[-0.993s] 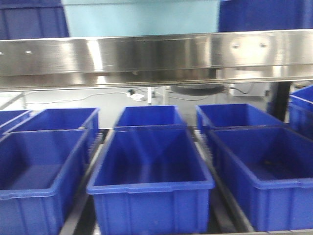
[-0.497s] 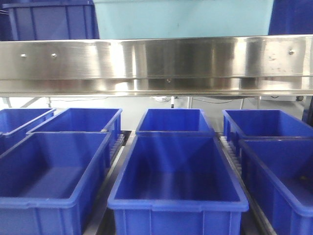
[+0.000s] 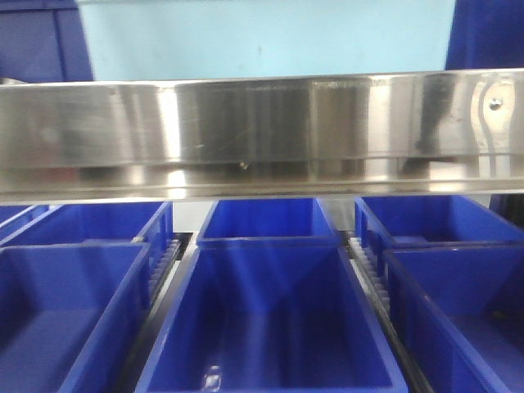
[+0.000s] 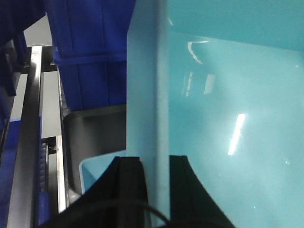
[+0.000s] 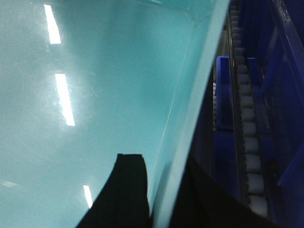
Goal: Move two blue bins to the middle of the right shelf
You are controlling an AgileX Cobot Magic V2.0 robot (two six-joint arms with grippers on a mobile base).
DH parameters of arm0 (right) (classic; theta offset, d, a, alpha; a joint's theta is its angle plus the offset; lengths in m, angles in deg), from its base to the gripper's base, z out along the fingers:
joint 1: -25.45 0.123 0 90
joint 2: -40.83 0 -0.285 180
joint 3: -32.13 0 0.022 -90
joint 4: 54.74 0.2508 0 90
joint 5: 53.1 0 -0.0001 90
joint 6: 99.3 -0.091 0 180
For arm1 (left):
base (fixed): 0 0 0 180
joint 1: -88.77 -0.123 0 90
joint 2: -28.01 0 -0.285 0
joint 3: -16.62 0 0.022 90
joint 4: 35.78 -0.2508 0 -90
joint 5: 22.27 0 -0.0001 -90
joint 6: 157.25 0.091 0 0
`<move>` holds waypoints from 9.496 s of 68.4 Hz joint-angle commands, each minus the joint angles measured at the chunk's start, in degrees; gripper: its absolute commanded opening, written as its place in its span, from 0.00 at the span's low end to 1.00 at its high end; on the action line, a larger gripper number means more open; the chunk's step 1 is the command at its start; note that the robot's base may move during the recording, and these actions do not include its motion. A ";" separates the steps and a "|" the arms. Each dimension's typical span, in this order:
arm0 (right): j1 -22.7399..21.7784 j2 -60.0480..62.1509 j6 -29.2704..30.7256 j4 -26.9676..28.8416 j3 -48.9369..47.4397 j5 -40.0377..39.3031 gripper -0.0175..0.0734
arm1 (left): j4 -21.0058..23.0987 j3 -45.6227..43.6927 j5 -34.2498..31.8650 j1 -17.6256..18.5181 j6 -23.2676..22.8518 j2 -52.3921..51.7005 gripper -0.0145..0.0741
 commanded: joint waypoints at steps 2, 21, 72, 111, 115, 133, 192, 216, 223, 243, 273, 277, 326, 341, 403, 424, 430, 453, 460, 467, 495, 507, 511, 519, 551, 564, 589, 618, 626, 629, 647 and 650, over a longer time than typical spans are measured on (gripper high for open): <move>0.12 0.47 1.70 1.07 -0.65 -1.78 0.02 | 3.53 -0.63 -5.18 0.46 -0.97 -0.95 0.04; 0.12 0.47 1.70 1.07 -0.65 -1.78 0.02 | 3.53 -0.63 -5.18 0.46 -0.97 -0.95 0.04; 0.12 0.47 1.70 1.07 -0.65 -1.78 0.02 | 3.53 -0.63 -5.18 0.46 -0.97 -0.95 0.04; 0.12 0.47 1.70 1.07 -0.65 -1.78 0.02 | 3.53 -0.63 -5.18 0.46 -0.97 -0.95 0.04; 0.12 0.47 1.70 1.07 -0.65 -1.78 0.02 | 3.53 -0.63 -5.18 0.46 -0.97 -0.95 0.04; 0.12 0.47 1.70 1.07 -0.65 -1.78 0.02 | 3.53 -0.63 -5.18 0.46 -0.97 -0.95 0.04; 0.12 -3.16 1.70 1.20 0.52 3.07 0.02 | 3.32 -0.51 18.50 0.46 -0.97 -0.91 0.04; 0.12 -5.59 3.43 0.86 0.64 3.30 0.02 | 4.19 0.32 22.75 0.46 -0.97 2.60 0.04; 0.12 -5.59 4.22 0.78 0.64 3.30 0.02 | 4.53 0.32 22.75 0.46 -0.97 4.06 0.04; 0.12 -5.69 4.51 -0.14 0.64 3.53 0.02 | 4.53 0.32 22.75 0.46 -0.97 4.95 0.04; 0.12 -5.56 4.51 -0.14 0.14 5.43 0.75 | 3.37 -0.07 22.75 0.46 -0.60 5.04 0.73; 0.12 -5.44 4.51 -0.14 -0.47 5.79 0.82 | 3.37 -0.45 22.75 0.46 -0.60 4.74 0.83; 0.12 2.25 1.19 -1.70 4.70 9.86 0.69 | -0.47 8.18 21.42 0.46 2.63 -6.26 0.80; 0.12 2.25 -0.51 -1.85 14.94 6.12 0.69 | 5.20 19.76 12.42 -1.22 2.03 -6.26 0.80; 0.12 -1.43 -2.50 2.97 27.67 -6.99 0.64 | 12.77 26.02 12.51 -4.06 2.56 -1.22 0.80; 0.12 -1.43 -2.50 3.45 27.67 -5.47 0.20 | 12.91 26.38 15.04 -4.06 2.56 -0.74 0.55; 0.12 -1.43 -2.50 3.45 27.67 -4.78 0.08 | 12.91 26.38 15.04 -4.06 2.56 -0.74 0.33; 0.12 -0.62 -2.50 3.45 27.67 -4.91 0.02 | 13.52 26.15 14.78 -4.06 2.56 -0.74 0.04; 0.12 0.34 -2.50 3.45 26.77 -5.29 0.02 | 13.66 25.20 14.78 -4.06 2.56 -1.30 0.04; 0.12 1.62 -2.50 3.45 24.38 -5.67 0.02 | 13.66 23.19 14.58 -4.06 2.56 -2.43 0.04; 0.12 4.92 -2.50 3.45 7.37 -5.72 0.02 | 13.66 10.22 12.76 -4.06 2.56 -9.43 0.04; 0.12 5.05 -2.50 3.45 4.36 -5.30 0.02 | 13.66 7.55 11.57 -4.06 2.56 -10.66 0.04; 0.12 5.05 -2.50 3.45 4.36 -5.30 0.02 | 13.51 7.55 11.41 -4.06 2.56 -10.64 0.04; 0.12 4.95 -2.50 3.45 4.39 -5.01 0.02 | 13.13 7.55 11.41 -4.06 2.56 -10.64 0.04; 0.12 4.94 -2.50 3.45 4.39 -5.26 0.02 | 13.13 7.55 11.26 -4.06 2.56 -10.64 0.04; 0.12 4.94 -2.50 3.45 4.39 -5.26 0.02 | 13.13 7.55 11.26 -4.06 2.56 -10.64 0.04; 0.12 4.94 -2.50 3.45 4.39 -5.26 0.02 | 13.13 7.55 11.26 -4.06 2.56 -10.64 0.04; 0.12 4.94 -2.50 3.45 4.39 -5.26 0.02 | 13.13 7.55 11.18 -4.06 2.56 -10.64 0.04; 0.12 4.94 -2.50 3.45 4.39 -5.26 0.02 | 12.90 7.55 9.01 -4.06 2.56 -10.64 0.04; 0.12 4.94 -2.50 3.45 4.39 -5.26 0.02 | 12.91 7.55 7.96 -4.06 2.56 -10.64 0.04; 0.12 4.94 -2.50 3.45 4.39 -5.37 0.02 | 12.91 7.55 -1.40 -4.06 2.56 -10.64 0.04; 0.12 4.94 -2.50 3.45 4.39 -5.37 0.02 | 12.91 7.55 -3.34 -4.06 2.56 -10.64 0.04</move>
